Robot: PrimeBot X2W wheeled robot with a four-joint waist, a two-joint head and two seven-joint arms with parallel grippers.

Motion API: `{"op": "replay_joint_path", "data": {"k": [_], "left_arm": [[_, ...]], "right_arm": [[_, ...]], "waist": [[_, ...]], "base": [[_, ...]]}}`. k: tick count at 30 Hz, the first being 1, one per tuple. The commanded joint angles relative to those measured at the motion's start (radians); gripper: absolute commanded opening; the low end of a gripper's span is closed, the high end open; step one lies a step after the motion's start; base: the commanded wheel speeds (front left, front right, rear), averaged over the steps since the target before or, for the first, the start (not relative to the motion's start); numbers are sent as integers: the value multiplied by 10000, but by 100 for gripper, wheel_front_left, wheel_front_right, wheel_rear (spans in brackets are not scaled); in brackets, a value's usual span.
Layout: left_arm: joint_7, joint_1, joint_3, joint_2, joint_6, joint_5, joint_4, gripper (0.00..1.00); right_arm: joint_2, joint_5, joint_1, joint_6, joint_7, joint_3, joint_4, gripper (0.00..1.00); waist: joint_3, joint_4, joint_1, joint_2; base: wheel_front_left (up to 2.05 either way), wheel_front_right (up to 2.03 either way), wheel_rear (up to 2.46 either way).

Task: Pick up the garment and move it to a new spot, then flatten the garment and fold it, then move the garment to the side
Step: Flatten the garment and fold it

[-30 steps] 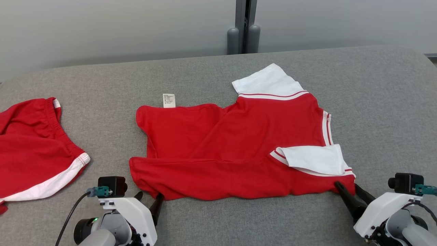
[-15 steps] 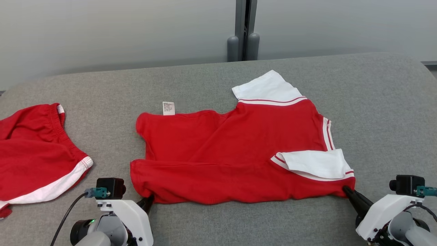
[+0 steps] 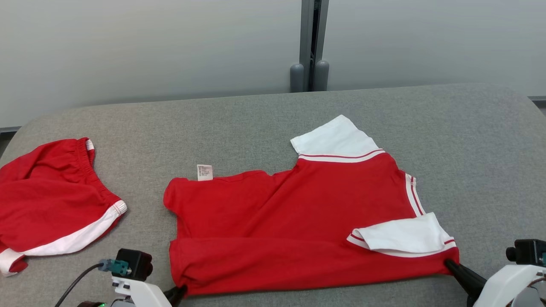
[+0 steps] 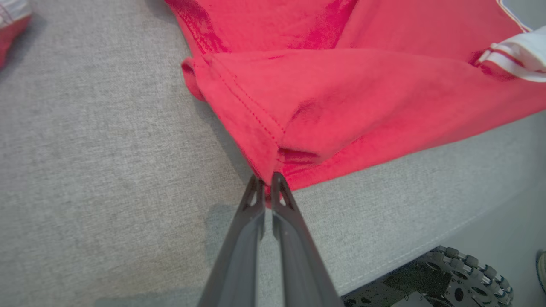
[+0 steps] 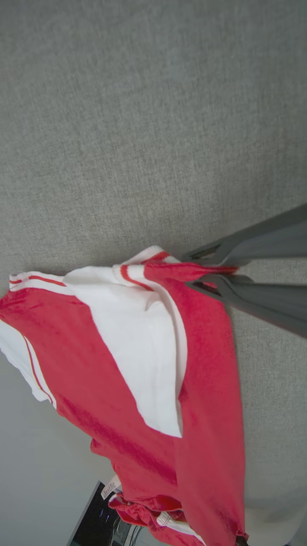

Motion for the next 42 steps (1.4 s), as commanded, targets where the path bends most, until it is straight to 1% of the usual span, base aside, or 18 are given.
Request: {"op": "replay_joint_path", "data": {"k": [1,10,13,16,17,18,19,29,34,36,38,42], "left_arm": [[19,95,4,66,45,-33,-44,0],[637,825,-150,766,509,-249,-1257,0],[758,973,-148,917,571,-319,-1485,0],[893,1123,-180,1012,677,-367,-1648,0],[893,1119,-177,1014,718,-385,-1684,0],[935,1126,-190,1010,728,-397,-1729,75],[954,1143,-185,1004,775,-427,-1732,100],[811,981,-85,1052,980,-231,-1888,100],[335,592,204,1028,1248,112,-1964,100],[108,311,348,1029,1412,396,-1854,100],[-87,-28,499,903,1515,550,-1754,100],[-275,-894,778,606,1507,692,-1225,100]], "right_arm": [[-111,61,117,-2,20,-87,-23,0],[-483,-86,1591,-2,644,-934,-957,0],[-478,-278,1957,-2,916,-1353,-1210,0],[-289,-516,2252,-2,1218,-1813,-1367,0],[-211,-596,2320,-2,1342,-1986,-1396,31],[-23,-766,2431,-2,1604,-2279,-1461,100],[75,-876,2494,-2,1722,-2444,-1499,100],[954,-2078,3063,-1,2844,-4090,-2506,100],[1408,-2670,3147,-1,3252,-4872,-3398,100],[1547,-2983,2962,-1,3367,-5146,-3737,100],[1683,-3315,2625,-1,3466,-5380,-4009,100],[2030,-3910,1550,-1,3619,-5675,-4244,100]], "waist": [[-6,8,0,-1],[-131,25,0,-1],[-142,-14,0,-1],[-147,-54,0,-1],[-139,-59,0,-1],[-130,-59,0,-1],[-127,-60,0,-1],[-160,12,0,-1],[-53,80,0,-1],[75,84,0,-1],[266,80,0,-1],[736,74,0,-1]], "base": [[0,0,0],[0,0,0],[0,0,0],[0,0,0],[0,0,0],[0,0,0],[0,0,0],[0,0,0],[0,0,0],[0,0,0],[0,0,0],[0,0,0]]}}
